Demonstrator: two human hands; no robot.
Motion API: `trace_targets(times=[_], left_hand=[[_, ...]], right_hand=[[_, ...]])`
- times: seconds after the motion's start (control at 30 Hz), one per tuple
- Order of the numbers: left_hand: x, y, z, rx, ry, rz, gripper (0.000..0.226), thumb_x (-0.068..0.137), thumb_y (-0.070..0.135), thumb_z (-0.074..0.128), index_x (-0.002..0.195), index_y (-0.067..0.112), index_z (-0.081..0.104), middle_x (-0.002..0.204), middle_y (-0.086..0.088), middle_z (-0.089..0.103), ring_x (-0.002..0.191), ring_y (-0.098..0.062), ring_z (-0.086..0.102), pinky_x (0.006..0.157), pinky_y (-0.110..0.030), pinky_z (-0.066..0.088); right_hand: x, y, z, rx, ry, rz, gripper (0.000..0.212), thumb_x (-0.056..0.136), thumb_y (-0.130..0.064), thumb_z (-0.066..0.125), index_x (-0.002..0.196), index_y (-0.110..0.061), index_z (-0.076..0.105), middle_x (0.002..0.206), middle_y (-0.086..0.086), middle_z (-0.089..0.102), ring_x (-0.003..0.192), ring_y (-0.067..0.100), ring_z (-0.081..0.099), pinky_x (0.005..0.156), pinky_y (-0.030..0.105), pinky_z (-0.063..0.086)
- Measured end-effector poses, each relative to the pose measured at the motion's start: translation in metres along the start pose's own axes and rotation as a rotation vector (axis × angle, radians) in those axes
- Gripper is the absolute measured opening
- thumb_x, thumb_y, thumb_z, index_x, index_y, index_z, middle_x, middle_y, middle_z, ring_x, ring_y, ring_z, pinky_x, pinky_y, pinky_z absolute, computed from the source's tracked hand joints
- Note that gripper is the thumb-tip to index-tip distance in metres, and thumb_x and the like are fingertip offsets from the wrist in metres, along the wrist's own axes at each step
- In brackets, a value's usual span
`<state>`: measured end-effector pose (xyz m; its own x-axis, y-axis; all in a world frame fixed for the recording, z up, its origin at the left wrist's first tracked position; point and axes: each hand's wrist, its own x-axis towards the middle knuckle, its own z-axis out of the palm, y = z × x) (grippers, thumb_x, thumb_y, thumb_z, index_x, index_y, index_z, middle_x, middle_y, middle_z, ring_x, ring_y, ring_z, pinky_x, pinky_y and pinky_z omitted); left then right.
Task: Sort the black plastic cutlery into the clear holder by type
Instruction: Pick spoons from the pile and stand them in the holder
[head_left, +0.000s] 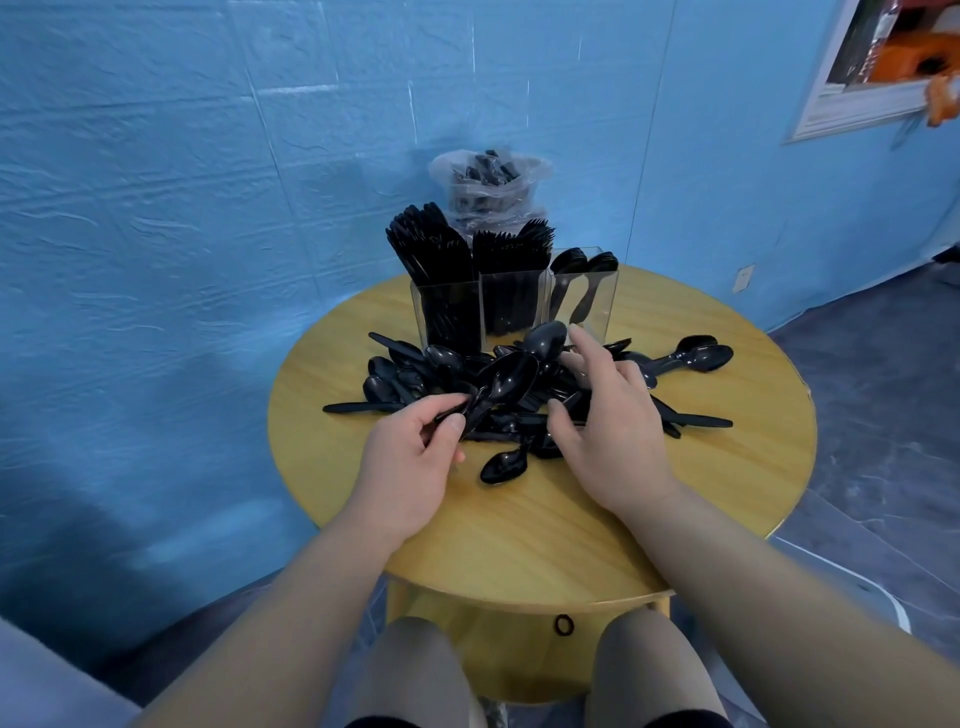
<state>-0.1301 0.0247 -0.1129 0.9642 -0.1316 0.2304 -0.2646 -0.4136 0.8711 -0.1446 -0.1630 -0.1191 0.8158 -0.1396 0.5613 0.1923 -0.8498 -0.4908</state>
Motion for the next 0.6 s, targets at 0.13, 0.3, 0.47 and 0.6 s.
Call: trace_targets(times=[0.13, 0.3, 0.47, 0.6], left_hand=[[0.000, 0.000, 0.003, -0.055, -0.091, 0.005, 0.027, 0.097, 0.012, 0.050, 0.116, 0.030, 0.059, 0.056, 0.009, 0.055, 0.057, -0.006, 0.052, 0.065, -0.026, 0.051], [0.001, -0.003, 0.001, -0.160, -0.111, 0.015, 0.028, 0.098, 0.009, 0.048, 0.112, 0.029, 0.060, 0.058, 0.004, 0.050, 0.054, -0.006, 0.044, 0.056, -0.014, 0.043], [0.002, -0.003, -0.002, -0.258, -0.115, -0.020, 0.026, 0.099, 0.010, 0.046, 0.112, 0.027, 0.060, 0.072, -0.005, 0.051, 0.054, -0.004, 0.043, 0.056, -0.011, 0.043], [0.003, -0.002, -0.001, -0.297, -0.074, -0.054, 0.027, 0.099, 0.011, 0.046, 0.120, 0.022, 0.059, 0.087, 0.005, 0.063, 0.060, -0.004, 0.056, 0.067, -0.016, 0.051]], right_hand=[[0.002, 0.003, -0.001, 0.014, 0.027, 0.035, 0.069, 0.085, -0.016, 0.064, 0.145, -0.022, 0.031, 0.100, -0.005, 0.056, 0.105, 0.016, 0.045, 0.082, 0.025, 0.041], [0.002, 0.011, 0.001, 0.010, 0.031, -0.007, 0.070, 0.081, -0.015, 0.068, 0.143, -0.021, 0.035, 0.122, -0.001, 0.055, 0.113, 0.018, 0.044, 0.095, 0.021, 0.031], [0.002, 0.009, 0.001, 0.016, 0.060, -0.050, 0.070, 0.081, -0.015, 0.071, 0.142, -0.021, 0.037, 0.117, -0.002, 0.055, 0.111, 0.016, 0.047, 0.092, 0.019, 0.033], [0.001, 0.009, 0.001, 0.028, 0.067, -0.095, 0.073, 0.079, -0.012, 0.072, 0.143, -0.016, 0.037, 0.112, 0.000, 0.053, 0.107, 0.017, 0.045, 0.092, 0.016, 0.031]])
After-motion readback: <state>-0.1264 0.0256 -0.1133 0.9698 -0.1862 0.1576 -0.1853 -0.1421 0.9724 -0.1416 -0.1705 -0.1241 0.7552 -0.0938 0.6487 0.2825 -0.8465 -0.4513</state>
